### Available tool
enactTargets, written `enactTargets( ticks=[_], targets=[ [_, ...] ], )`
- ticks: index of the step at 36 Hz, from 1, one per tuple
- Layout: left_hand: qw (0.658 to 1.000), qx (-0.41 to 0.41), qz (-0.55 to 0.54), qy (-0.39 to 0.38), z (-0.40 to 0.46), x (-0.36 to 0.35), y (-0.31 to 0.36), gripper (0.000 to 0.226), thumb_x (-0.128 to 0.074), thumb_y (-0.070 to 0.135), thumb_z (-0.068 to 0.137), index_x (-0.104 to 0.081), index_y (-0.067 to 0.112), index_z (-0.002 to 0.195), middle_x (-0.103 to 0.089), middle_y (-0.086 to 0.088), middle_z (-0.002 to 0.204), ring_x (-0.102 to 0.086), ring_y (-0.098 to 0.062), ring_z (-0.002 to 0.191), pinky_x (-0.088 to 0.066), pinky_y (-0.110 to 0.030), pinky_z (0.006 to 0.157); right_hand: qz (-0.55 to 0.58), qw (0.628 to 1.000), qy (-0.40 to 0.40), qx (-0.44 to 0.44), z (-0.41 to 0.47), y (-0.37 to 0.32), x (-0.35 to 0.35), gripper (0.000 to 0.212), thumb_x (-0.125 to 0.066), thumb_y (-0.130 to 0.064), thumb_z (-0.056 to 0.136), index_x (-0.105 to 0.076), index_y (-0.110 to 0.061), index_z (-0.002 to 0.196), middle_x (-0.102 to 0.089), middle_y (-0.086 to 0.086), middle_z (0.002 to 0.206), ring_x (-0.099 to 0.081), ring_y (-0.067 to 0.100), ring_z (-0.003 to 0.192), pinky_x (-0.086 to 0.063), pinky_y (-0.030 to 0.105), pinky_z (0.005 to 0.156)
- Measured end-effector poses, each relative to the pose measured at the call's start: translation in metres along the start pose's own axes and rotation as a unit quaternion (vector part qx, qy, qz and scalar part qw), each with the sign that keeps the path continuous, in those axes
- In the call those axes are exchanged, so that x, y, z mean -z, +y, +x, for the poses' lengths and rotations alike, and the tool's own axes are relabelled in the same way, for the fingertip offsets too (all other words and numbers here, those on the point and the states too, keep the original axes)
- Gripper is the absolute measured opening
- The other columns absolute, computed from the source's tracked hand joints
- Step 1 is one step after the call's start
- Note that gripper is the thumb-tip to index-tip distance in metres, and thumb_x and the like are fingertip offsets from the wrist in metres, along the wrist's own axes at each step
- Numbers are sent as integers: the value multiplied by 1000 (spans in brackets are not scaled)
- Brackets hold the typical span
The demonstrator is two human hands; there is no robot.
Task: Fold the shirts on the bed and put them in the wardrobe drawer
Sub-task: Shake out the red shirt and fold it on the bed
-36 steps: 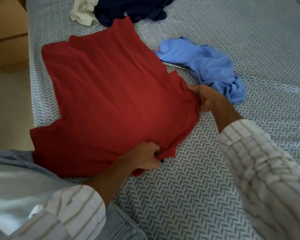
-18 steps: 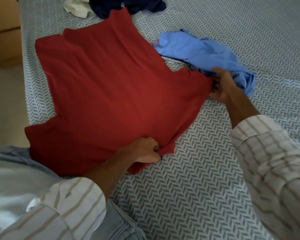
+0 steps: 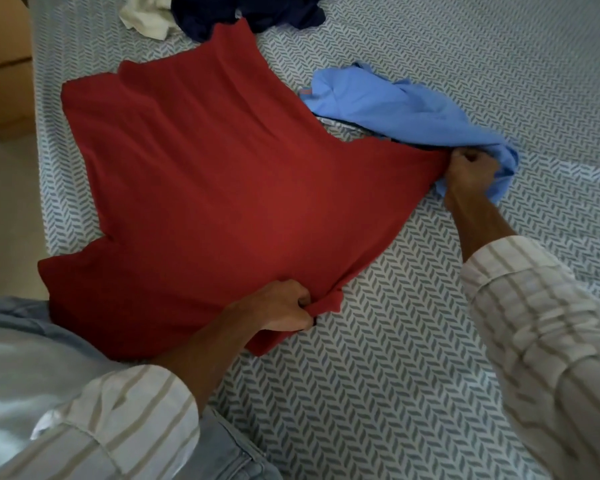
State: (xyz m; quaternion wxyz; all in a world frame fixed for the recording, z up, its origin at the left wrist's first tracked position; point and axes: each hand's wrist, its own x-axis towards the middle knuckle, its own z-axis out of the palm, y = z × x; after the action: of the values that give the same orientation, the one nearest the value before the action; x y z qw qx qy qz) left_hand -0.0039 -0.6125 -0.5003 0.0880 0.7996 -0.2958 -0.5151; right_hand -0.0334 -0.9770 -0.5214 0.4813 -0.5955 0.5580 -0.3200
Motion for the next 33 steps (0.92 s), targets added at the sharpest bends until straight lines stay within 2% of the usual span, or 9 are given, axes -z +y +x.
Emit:
enactTargets(
  ticks=[3,6,11,15,21,24,26,30,33],
  targets=[
    [1000,-2,-3,-2,-1,0,0,11,-66,28,79,-63,35,87,-67,7,92,-64,-11,84,-50,-28,68,-96,994,-7,55,-15,1,-10,45,-53,-23,68,-68,-3,106,-72,12,95,-69,29,91,-55,36,74],
    [1000,1,-2,-2,0,2,0,9,-67,30,78,-63,36,84,-66,9,92,-63,-10,85,-50,-29,69,-305,938,13,167,-28,-15,-18,53,-58,-29,72,-61,-15,123,-57,15,133,-49,37,126,-40,44,103],
    [1000,6,7,-8,4,2,0,10,-65,31,75,-62,37,81,-66,8,91,-63,-11,83,-47,-28,64,-293,891,-165,306,-14,-30,-46,30,-45,-13,74,-70,1,84,-72,18,90,-64,37,88,-50,45,77],
    [1000,12,3,-11,6,1,-1,11,-65,31,74,-63,36,83,-66,9,91,-64,-11,83,-48,-29,65,-346,835,-315,288,-7,-40,-64,40,-47,5,91,-70,-2,123,-63,14,134,-52,29,131,-32,28,111],
    [1000,13,-2,-10,6,2,-1,13,-63,29,76,-64,34,88,-66,7,95,-64,-13,85,-53,-31,70,-441,808,-308,241,41,-45,-60,53,-47,-28,104,-38,-9,153,-33,13,160,-27,31,149,-17,40,123],
    [1000,14,-6,-11,6,1,-1,11,-63,29,76,-63,35,85,-66,6,94,-64,-13,84,-51,-31,68,-448,856,-141,217,62,-33,-46,76,-47,-34,93,-20,0,156,-25,29,159,-25,45,146,-18,54,121],
    [1000,15,-8,-11,7,2,-1,11,-63,29,76,-63,35,86,-65,7,94,-64,-13,84,-51,-31,68,-487,844,-52,221,66,-22,-44,74,-43,-34,94,-21,2,154,-27,37,153,-28,51,141,-17,57,117],
    [1000,15,-7,-16,6,3,1,8,-62,27,77,-62,34,81,-66,6,91,-64,-14,82,-48,-30,65,-457,803,-142,355,43,-15,-51,51,-41,-33,73,-71,-1,98,-67,30,101,-58,48,105,-46,48,88],
    [1000,15,-7,-17,6,4,3,9,-62,26,78,-60,35,80,-65,6,92,-63,-13,82,-48,-30,65,-409,828,-212,319,13,-19,-63,33,-54,-35,85,-73,-7,84,-72,22,88,-67,42,90,-51,42,77]
  ],
)
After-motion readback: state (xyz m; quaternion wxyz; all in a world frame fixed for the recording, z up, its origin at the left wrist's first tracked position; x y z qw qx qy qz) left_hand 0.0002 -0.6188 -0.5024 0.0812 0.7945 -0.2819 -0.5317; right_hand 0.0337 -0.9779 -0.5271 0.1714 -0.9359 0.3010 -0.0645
